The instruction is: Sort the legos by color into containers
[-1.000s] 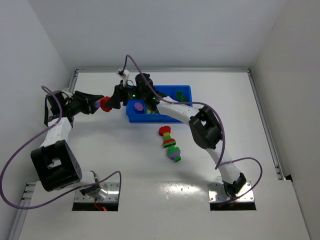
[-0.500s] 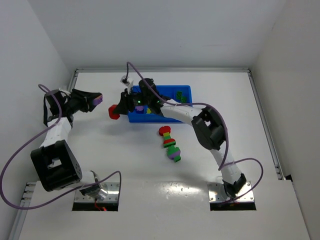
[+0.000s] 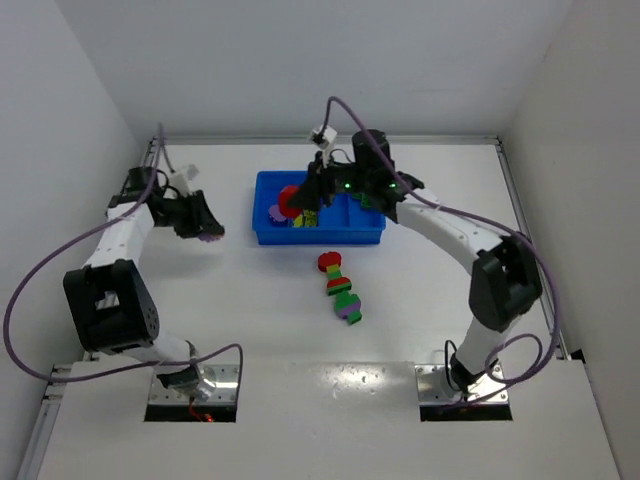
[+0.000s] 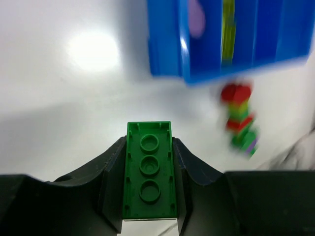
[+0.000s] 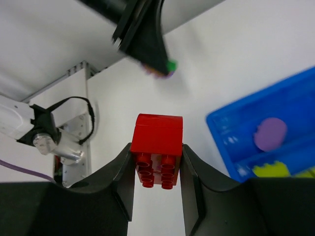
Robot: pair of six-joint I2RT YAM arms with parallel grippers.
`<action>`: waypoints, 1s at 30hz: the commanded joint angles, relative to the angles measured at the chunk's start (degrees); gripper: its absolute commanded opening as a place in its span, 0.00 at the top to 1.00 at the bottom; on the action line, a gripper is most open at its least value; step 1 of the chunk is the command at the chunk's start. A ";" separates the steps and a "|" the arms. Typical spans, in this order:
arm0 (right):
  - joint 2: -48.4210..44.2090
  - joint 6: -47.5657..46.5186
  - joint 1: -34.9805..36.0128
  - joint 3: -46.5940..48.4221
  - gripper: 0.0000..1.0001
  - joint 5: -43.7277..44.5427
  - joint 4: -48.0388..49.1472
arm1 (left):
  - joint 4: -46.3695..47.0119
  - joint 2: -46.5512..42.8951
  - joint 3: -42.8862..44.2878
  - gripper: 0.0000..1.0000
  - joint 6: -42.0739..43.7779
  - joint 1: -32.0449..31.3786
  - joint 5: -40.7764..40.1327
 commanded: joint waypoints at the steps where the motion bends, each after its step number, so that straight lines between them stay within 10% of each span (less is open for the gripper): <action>1: -5.85 -5.75 -3.51 -2.82 0.96 -0.17 -5.76 | -15.07 -2.37 -1.17 1.00 27.84 -7.44 -0.31; 13: -21.92 -4.26 -21.70 -13.28 0.96 4.22 -18.15 | -5.87 4.09 -3.64 1.00 33.58 -46.97 -17.61; 21: -30.37 -6.89 -27.07 -15.14 0.96 4.22 -30.00 | 0.21 14.04 -3.64 0.98 32.35 -54.38 -25.97; 30: -34.16 -10.15 -30.67 -17.42 0.96 3.70 -36.26 | 0.21 17.66 -1.70 0.53 31.12 -55.45 -25.28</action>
